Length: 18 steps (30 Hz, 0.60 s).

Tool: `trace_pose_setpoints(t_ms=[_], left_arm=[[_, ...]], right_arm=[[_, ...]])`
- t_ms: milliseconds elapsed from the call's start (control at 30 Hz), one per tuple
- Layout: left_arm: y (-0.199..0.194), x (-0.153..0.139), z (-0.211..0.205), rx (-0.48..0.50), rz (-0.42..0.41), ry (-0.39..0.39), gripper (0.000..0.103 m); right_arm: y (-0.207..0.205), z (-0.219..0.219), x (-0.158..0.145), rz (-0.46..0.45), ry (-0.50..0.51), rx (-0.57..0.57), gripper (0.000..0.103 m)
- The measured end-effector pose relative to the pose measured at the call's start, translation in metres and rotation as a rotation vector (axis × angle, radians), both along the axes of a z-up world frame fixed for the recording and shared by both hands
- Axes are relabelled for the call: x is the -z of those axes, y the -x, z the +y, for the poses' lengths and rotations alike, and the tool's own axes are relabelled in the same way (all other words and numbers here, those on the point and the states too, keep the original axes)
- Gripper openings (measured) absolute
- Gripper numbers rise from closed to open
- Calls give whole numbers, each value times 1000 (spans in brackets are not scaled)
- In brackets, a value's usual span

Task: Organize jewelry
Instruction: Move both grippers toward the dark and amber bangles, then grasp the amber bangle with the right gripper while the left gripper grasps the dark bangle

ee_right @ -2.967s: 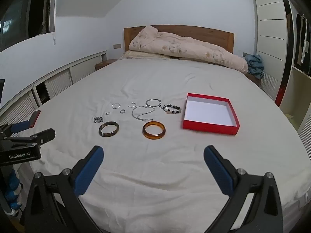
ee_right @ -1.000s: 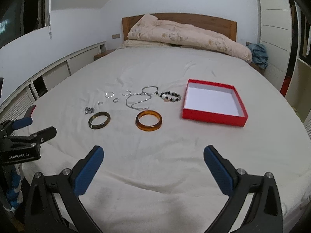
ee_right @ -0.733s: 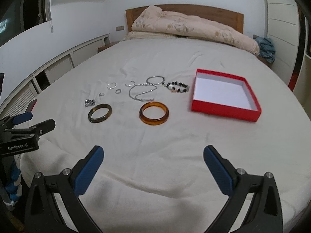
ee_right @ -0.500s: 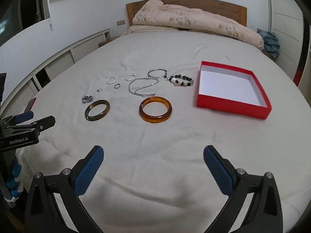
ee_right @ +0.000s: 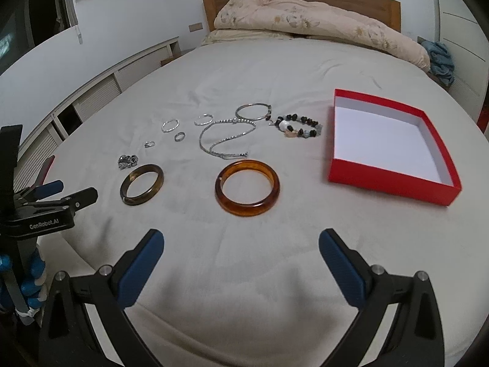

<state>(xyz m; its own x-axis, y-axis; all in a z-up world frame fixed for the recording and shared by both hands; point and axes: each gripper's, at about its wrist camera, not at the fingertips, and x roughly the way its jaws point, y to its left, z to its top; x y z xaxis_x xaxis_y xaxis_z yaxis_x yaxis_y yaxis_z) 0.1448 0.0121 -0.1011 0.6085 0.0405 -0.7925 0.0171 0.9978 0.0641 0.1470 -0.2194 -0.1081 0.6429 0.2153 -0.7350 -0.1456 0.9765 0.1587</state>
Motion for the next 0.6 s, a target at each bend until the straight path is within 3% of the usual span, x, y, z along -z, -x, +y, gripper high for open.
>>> trace_pose_setpoints(t_ms=[333, 400, 533, 600], left_arm=[[-33, 13, -4, -15, 17, 1, 102], [-39, 17, -4, -18, 22, 0, 102], [-47, 24, -4, -21, 40, -2, 102], [-49, 27, -5, -17, 47, -1, 101]], right_arm=[[-30, -1, 12, 21, -22, -13, 100], [-37, 0, 16, 24, -25, -25, 93], [-49, 6, 22, 44, -38, -63, 67], [-55, 11, 25, 48, -45, -87, 64]])
